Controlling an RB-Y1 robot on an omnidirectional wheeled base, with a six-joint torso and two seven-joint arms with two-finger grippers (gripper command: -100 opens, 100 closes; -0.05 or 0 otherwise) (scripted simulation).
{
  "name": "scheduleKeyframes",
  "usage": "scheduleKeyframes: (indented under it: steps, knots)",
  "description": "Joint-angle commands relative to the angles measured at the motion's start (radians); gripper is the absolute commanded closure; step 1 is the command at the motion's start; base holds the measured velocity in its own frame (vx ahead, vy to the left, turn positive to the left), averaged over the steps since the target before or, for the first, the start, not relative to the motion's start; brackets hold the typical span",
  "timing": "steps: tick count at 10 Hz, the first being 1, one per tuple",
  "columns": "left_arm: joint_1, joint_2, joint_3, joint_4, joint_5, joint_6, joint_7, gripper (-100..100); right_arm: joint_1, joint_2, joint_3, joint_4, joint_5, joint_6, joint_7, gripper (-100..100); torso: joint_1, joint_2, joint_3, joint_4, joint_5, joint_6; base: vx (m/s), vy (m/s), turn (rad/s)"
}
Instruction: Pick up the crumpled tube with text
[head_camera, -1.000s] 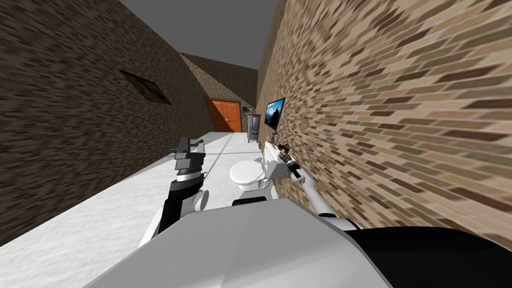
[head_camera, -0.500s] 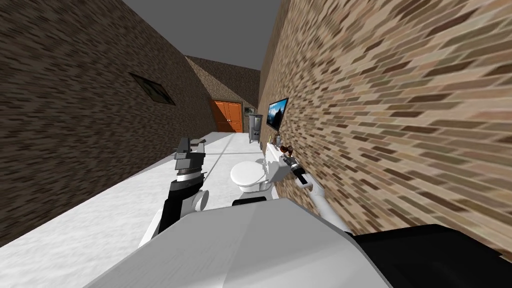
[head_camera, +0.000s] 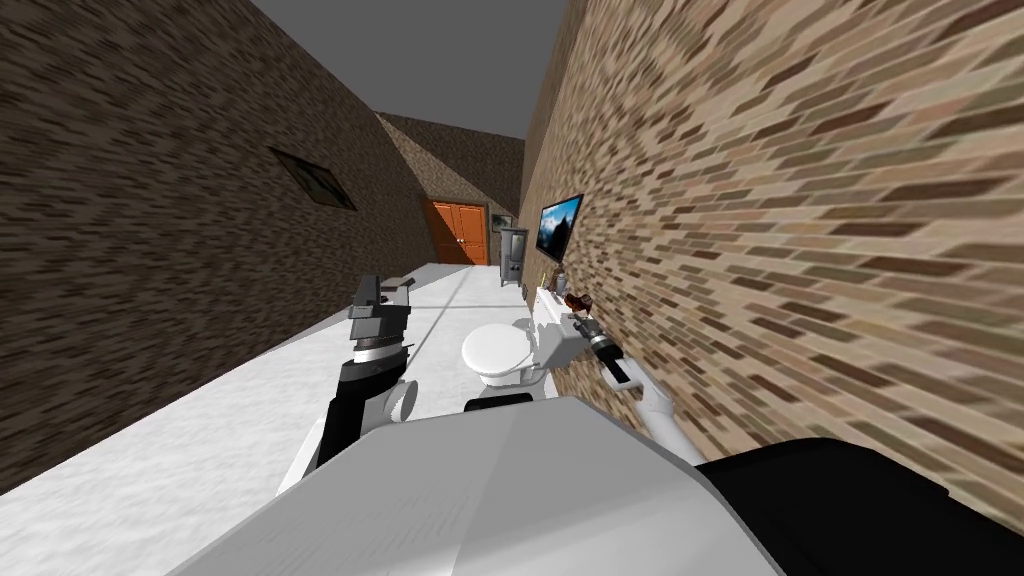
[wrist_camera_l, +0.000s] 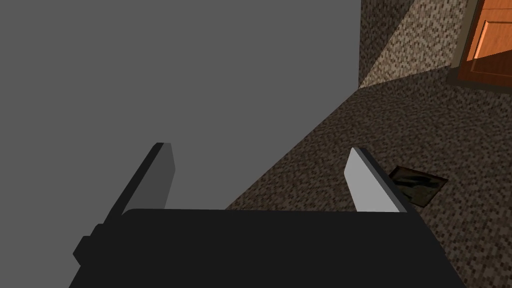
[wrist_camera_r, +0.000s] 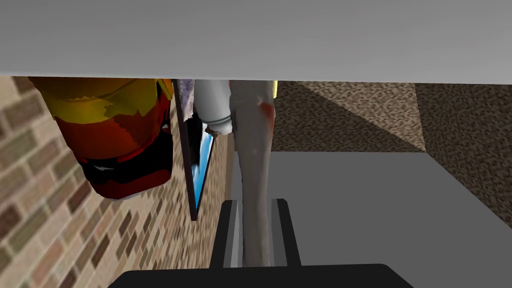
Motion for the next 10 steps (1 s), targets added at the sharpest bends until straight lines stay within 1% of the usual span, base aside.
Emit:
scheduleKeyframes:
  steps: [1, 2, 3, 5, 6, 7, 9, 10]
  knots:
    - [0.000, 0.000, 0.000, 0.000, 0.000, 0.000, 0.000, 0, 0.050, 0.000, -0.001, -0.048, 0.000, 0.001, -0.001, 100, 0.000, 0.000, 0.000, 0.000, 0.000, 0.000, 0.019, -0.010, 0.000]
    - [0.000, 0.000, 0.000, 0.000, 0.000, 0.000, 0.000, 0, 0.053, 0.000, -0.001, -0.048, 0.000, 0.001, -0.001, 100, 0.000, 0.001, 0.001, 0.000, 0.000, 0.000, 0.000, 0.000, 0.000]
    - [0.000, 0.000, 0.000, 0.000, 0.000, 0.000, 0.000, 0, 0.094, -0.001, -0.040, -0.091, -0.004, 0.005, -0.011, 100, 0.000, 0.003, 0.001, 0.000, 0.000, 0.000, 0.057, 0.007, 0.135]
    - [0.000, 0.000, 0.000, 0.000, 0.000, 0.000, 0.000, 0, 0.145, -0.001, -0.040, -0.140, -0.004, 0.005, -0.011, 100, 0.000, -0.002, -0.001, 0.000, 0.000, -0.001, 0.074, -0.013, 0.049]
    - [0.000, 0.000, 0.000, 0.000, 0.000, 0.000, 0.000, 0, 0.176, -0.001, -0.040, -0.162, -0.004, 0.005, -0.011, 100, 0.000, -0.001, -0.001, -0.001, 0.000, -0.001, 0.013, 0.005, -0.014]
    - [0.000, 0.000, 0.000, 0.000, 0.000, 0.000, 0.000, 0, 0.206, -0.001, -0.079, -0.193, -0.008, 0.010, -0.022, 100, 0.001, 0.001, 0.000, 0.000, 0.000, 0.000, 0.063, 0.009, 0.154]
    - [0.000, 0.000, 0.000, 0.000, 0.000, 0.000, 0.000, 0, 0.262, -0.001, -0.079, -0.237, -0.008, 0.010, -0.022, 100, 0.001, -0.003, -0.003, -0.002, 0.001, -0.001, 0.069, -0.008, 0.042]
    - [0.000, 0.000, 0.000, 0.000, 0.000, 0.000, 0.000, 0, 0.292, -0.001, -0.079, -0.269, -0.008, 0.010, -0.022, 100, 0.001, -0.002, -0.002, -0.002, 0.001, 0.000, 0.009, 0.004, -0.011]
